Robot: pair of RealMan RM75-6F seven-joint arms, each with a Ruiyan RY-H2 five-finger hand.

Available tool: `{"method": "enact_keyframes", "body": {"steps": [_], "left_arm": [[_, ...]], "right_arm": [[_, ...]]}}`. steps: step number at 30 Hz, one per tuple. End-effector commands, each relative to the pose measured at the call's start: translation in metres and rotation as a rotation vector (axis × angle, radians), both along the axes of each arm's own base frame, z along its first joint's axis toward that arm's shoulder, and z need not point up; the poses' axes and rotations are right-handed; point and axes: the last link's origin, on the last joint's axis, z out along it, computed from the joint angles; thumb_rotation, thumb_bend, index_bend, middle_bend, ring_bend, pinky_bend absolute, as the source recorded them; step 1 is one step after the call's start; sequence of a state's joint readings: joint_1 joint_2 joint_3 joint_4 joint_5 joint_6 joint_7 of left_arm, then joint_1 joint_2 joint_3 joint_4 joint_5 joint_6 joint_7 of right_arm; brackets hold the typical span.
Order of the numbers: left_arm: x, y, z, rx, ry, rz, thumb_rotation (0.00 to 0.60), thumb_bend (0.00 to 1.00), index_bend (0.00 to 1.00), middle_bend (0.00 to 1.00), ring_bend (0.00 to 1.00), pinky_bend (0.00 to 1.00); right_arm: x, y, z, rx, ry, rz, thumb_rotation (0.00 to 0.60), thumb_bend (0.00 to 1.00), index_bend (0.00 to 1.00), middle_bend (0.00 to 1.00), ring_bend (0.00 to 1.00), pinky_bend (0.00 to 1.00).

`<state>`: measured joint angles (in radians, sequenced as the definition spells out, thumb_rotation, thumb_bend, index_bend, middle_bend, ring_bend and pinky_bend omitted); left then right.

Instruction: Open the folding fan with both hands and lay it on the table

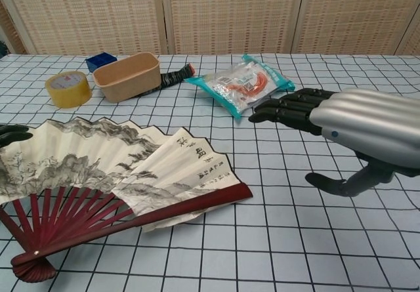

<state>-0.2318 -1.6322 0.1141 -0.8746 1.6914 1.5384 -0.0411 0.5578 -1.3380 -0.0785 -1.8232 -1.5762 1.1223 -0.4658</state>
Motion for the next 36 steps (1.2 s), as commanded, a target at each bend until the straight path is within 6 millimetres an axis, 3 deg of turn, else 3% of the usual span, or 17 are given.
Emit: {"method": "enact_keyframes", "body": {"steps": [1,6,8,14,19,21,23,25,26,28,29,30,32,33,36], "left_arm": [[0.003,-0.009,0.025,-0.154,0.153,0.086,0.6,0.46,0.0,0.0,0.0,0.1],[0.008,-0.004,0.051,-0.207,0.472,0.194,0.6,0.45,0.0,0.0,0.0,0.09],[0.008,0.008,0.062,-0.109,0.623,0.193,0.6,0.45,0.0,0.0,0.0,0.1],[0.008,0.032,0.091,0.194,0.786,0.322,0.6,0.44,0.0,0.0,0.0,0.09],[0.005,0.034,0.084,0.166,0.94,0.29,0.6,0.51,0.0,0.0,0.0,0.09],[0.02,0.024,0.079,0.169,0.826,0.247,0.6,0.5,0.0,0.0,0.0,0.09],[0.028,0.023,0.089,0.249,0.734,0.211,0.6,0.48,0.0,0.0,0.0,0.09],[0.014,0.033,0.095,0.27,0.716,0.251,0.6,0.48,0.0,0.0,0.0,0.09],[-0.007,0.037,0.094,0.224,0.778,0.303,0.6,0.48,0.0,0.0,0.0,0.09],[-0.032,0.032,0.084,0.082,0.809,0.391,0.6,0.46,0.0,0.0,0.0,0.09],[-0.037,0.022,0.072,-0.012,0.7,0.455,0.6,0.44,0.0,0.0,0.0,0.09],[-0.027,0.01,0.059,-0.108,0.497,0.51,0.6,0.43,0.0,0.0,0.0,0.09],[0.029,-0.019,0.044,-0.335,-0.086,0.562,0.6,0.42,0.0,0.0,0.0,0.13],[0.046,-0.025,0.051,-0.356,-0.182,0.478,0.6,0.41,0.0,0.0,0.0,0.14],[0.068,-0.035,0.067,-0.28,-0.219,0.149,0.6,0.39,0.0,0.0,0.0,0.15]], "right_arm": [[-0.005,0.0,0.005,-0.009,-0.008,-0.01,0.6,0.37,0.0,0.0,0.0,0.0],[-0.015,-0.002,0.014,-0.012,-0.027,-0.042,0.6,0.37,0.0,0.0,0.0,0.0],[-0.019,-0.002,0.017,-0.01,-0.032,-0.049,0.6,0.37,0.0,0.0,0.0,0.0],[-0.025,-0.001,0.028,-0.015,-0.044,-0.052,0.6,0.37,0.0,0.0,0.0,0.0],[-0.024,0.001,0.039,-0.021,-0.075,-0.051,0.6,0.37,0.0,0.0,0.0,0.0],[-0.026,0.003,0.042,-0.021,-0.082,-0.05,0.6,0.37,0.0,0.0,0.0,0.0],[-0.032,0.006,0.043,-0.012,-0.075,-0.059,0.6,0.37,0.0,0.0,0.0,0.0],[-0.036,0.007,0.044,0.001,-0.064,-0.072,0.6,0.37,0.0,0.0,0.0,0.0],[-0.038,0.007,0.045,0.007,-0.061,-0.079,0.6,0.37,0.0,0.0,0.0,0.0],[-0.04,0.008,0.047,0.01,-0.061,-0.081,0.6,0.37,0.0,0.0,0.0,0.0],[-0.042,0.008,0.05,0.005,-0.062,-0.081,0.6,0.37,0.0,0.0,0.0,0.0],[-0.044,0.009,0.051,0.001,-0.063,-0.081,0.6,0.37,0.0,0.0,0.0,0.0],[-0.049,0.01,0.052,-0.003,-0.062,-0.097,0.6,0.37,0.0,0.0,0.0,0.0],[-0.051,0.01,0.051,0.001,-0.062,-0.107,0.6,0.37,0.0,0.0,0.0,0.0],[-0.054,0.011,0.05,0.018,-0.066,-0.129,0.6,0.37,0.0,0.0,0.0,0.0]]}}
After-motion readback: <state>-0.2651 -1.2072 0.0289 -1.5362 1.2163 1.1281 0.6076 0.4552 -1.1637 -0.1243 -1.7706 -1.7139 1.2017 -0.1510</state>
